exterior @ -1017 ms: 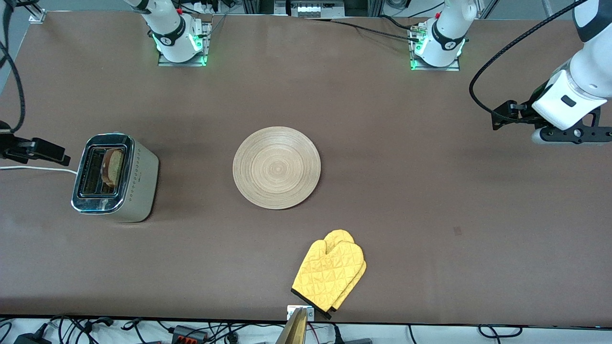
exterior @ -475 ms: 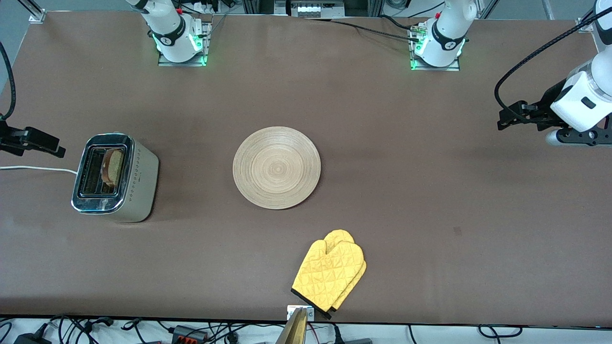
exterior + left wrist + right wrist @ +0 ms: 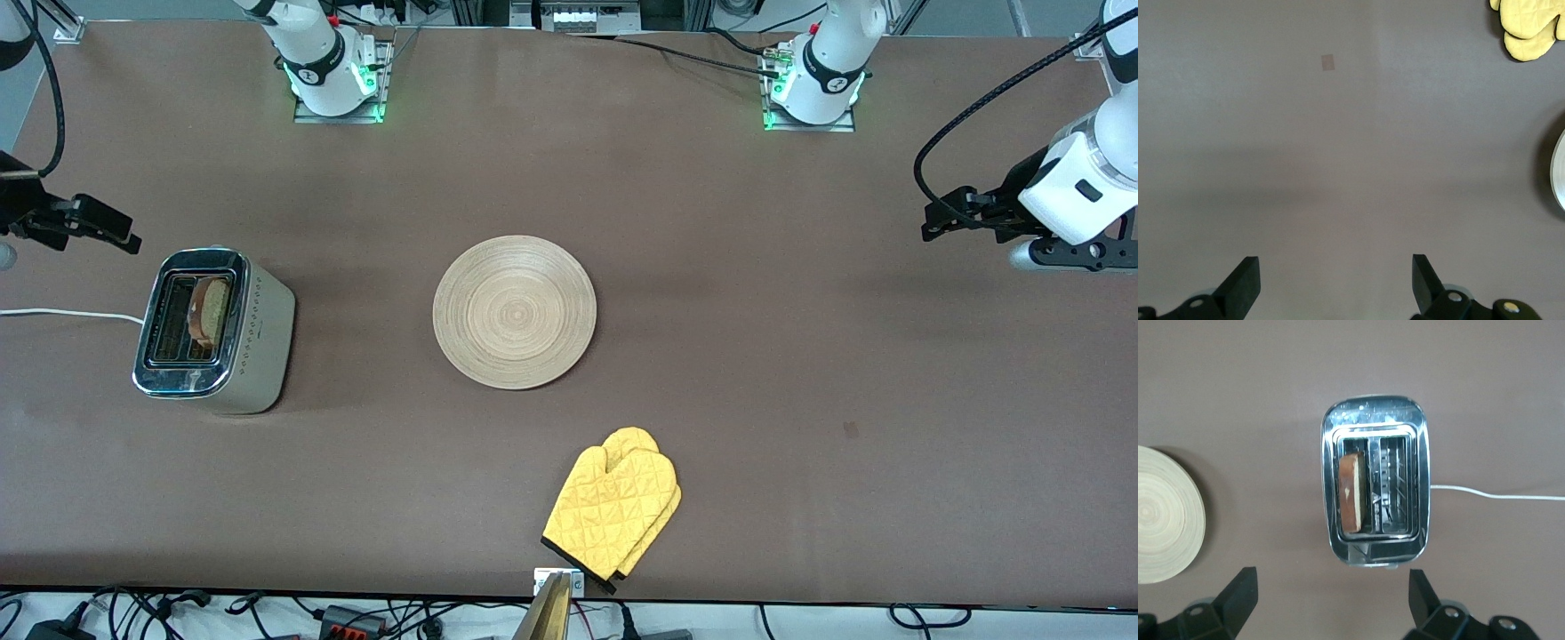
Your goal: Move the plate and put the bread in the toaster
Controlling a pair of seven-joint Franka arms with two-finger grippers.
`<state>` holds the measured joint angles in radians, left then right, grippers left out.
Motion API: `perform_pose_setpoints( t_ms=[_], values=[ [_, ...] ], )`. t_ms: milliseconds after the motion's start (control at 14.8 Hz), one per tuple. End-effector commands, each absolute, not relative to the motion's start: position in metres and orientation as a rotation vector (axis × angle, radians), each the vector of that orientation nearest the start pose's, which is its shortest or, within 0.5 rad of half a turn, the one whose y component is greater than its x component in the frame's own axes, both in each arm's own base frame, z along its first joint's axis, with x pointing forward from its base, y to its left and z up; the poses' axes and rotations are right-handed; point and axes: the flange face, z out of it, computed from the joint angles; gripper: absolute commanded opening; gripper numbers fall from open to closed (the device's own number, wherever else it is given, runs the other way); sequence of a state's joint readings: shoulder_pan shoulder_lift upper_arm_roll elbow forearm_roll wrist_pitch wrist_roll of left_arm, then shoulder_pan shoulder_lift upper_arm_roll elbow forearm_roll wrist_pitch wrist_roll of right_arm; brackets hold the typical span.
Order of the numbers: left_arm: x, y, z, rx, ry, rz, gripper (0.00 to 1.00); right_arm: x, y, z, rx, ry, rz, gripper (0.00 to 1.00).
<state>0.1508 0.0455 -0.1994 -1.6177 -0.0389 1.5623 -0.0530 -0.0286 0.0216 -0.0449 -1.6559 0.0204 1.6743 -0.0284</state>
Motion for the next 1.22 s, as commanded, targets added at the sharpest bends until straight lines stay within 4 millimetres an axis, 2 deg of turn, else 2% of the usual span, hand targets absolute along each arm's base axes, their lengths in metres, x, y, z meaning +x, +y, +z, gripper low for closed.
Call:
perform_pose_setpoints(
  t_ms=[0, 1153],
  values=[
    [0.5596, -0.0317, 0.5812, -3.19, 0.025, 0.166, 1.0, 0.5534, -0.0366, 0.5834, -3.131, 0.064, 0.023, 1.0],
    [0.5585, -0.0342, 0.5806, -3.189, 0.035, 0.179, 1.0, 0.5534, -0.0347, 0.5845, -3.137, 0.027, 0.017, 1.0]
  ],
)
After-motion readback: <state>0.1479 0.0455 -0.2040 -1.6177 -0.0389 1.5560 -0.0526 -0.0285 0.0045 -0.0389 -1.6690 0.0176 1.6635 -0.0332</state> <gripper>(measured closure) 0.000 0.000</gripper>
